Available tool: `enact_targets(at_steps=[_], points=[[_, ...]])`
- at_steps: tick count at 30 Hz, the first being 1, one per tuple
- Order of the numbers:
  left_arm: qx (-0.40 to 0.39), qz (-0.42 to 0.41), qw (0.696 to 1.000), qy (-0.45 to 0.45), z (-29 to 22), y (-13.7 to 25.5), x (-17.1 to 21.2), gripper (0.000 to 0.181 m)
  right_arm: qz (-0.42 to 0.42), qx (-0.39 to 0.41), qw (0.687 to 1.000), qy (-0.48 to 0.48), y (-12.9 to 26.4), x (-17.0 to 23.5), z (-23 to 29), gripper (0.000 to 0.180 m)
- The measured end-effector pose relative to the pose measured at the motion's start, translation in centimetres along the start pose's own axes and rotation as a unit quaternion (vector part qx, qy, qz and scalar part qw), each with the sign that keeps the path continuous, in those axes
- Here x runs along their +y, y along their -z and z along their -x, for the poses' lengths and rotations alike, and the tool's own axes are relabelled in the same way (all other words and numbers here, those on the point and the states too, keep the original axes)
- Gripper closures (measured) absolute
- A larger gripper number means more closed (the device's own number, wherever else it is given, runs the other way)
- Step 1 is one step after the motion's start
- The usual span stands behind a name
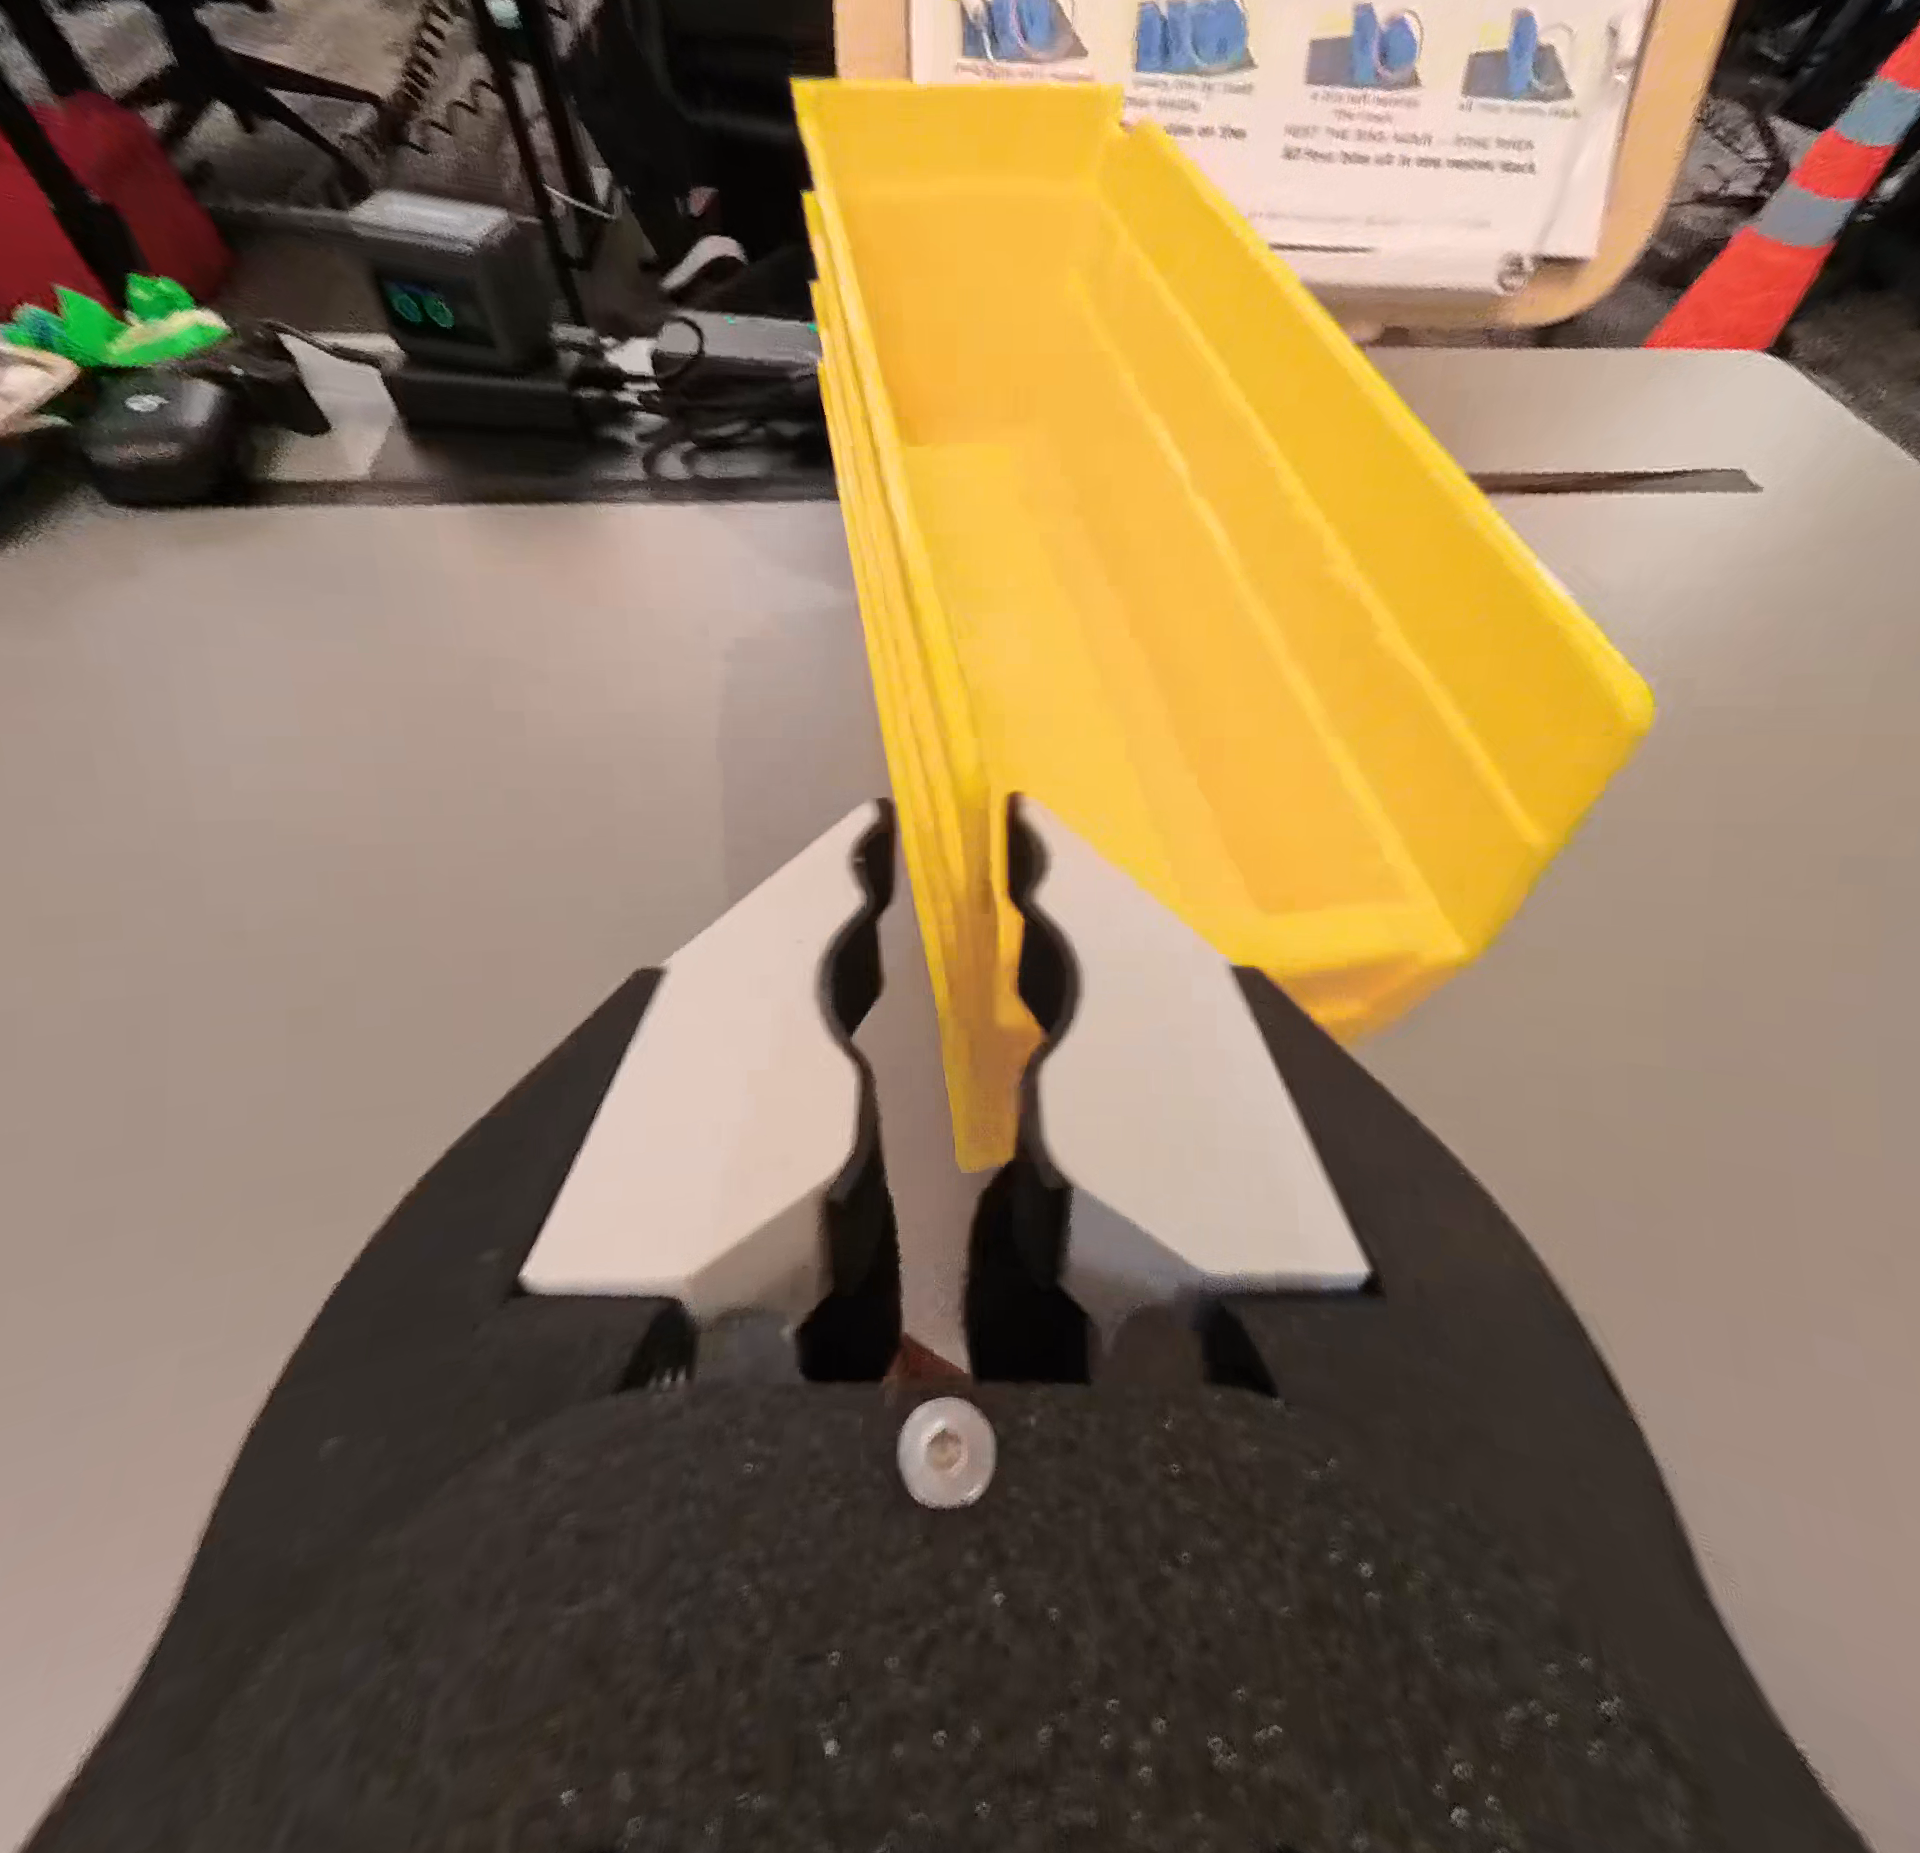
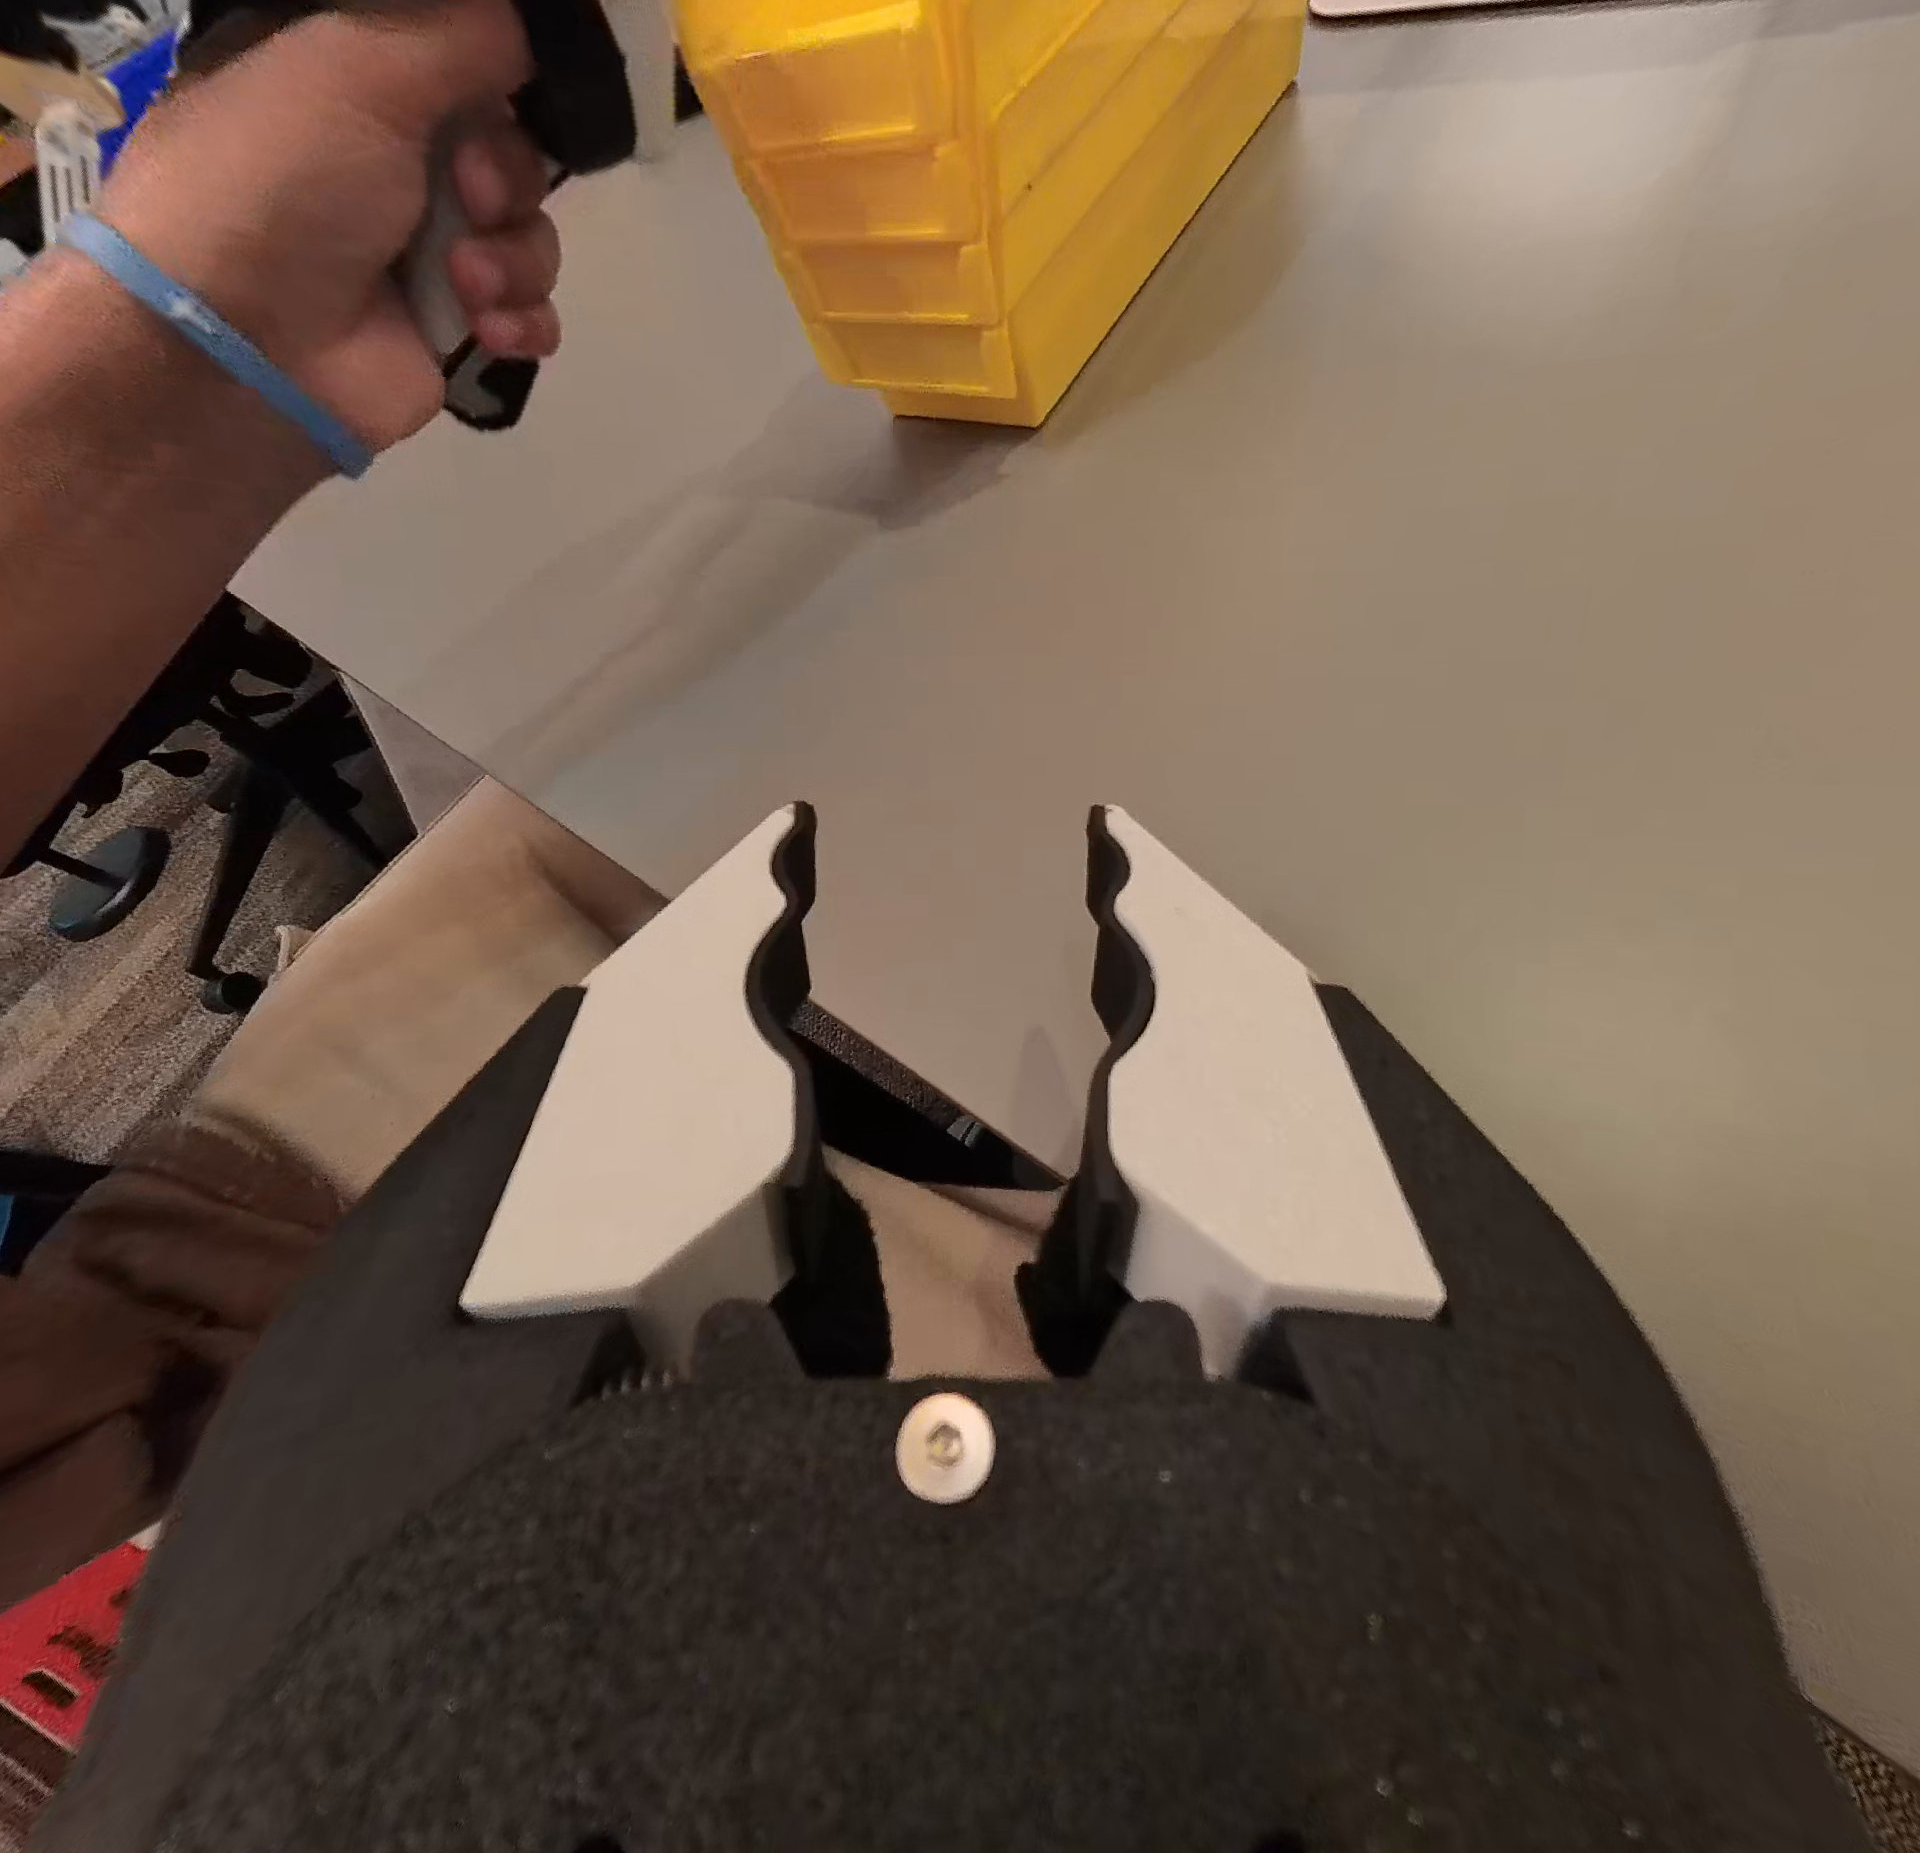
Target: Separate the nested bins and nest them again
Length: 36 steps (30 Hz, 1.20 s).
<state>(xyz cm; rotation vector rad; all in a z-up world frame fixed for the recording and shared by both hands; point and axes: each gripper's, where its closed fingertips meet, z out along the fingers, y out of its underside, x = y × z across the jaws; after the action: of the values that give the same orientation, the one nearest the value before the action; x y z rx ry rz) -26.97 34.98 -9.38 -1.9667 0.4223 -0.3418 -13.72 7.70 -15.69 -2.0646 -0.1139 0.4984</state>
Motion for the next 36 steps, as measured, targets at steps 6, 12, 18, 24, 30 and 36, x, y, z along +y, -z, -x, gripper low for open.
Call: enact_targets(at_steps=[6,12,18,24,30,36], points=[[-0.003,-0.01,1.0,0.005,0.2,-0.2,-0.1,0.175,-0.004,-0.015,0.999,-0.048,0.6,-0.1,-1.2,0.129],[0.001,0.003,1.0,-0.003,1.0,1.3,0.6,0.176,-0.011,-0.04,0.995,-0.09,0.7,-0.6,-1.4,0.129],[0.007,0.008,1.0,-0.007,1.6,2.3,1.0,0.176,-0.012,-0.027,0.997,-0.075,0.4,-0.8,-1.8,0.129],[0.034,-0.014,0.999,-0.012,1.6,6.9,2.5,0.141,-0.006,-0.018,0.999,-0.051,0.1,-0.7,-1.2,0.129],[0.097,0.034,0.994,0.023,-0.3,12.6,8.3,0.11,0.0,-0.005,0.999,-0.033,0.2,-0.4,-1.0,0.129],[0.133,0.013,0.991,-0.01,-1.9,15.7,11.1,0.108,-0.001,0.003,1.0,-0.011,0.3,-0.3,-0.8,0.129]])
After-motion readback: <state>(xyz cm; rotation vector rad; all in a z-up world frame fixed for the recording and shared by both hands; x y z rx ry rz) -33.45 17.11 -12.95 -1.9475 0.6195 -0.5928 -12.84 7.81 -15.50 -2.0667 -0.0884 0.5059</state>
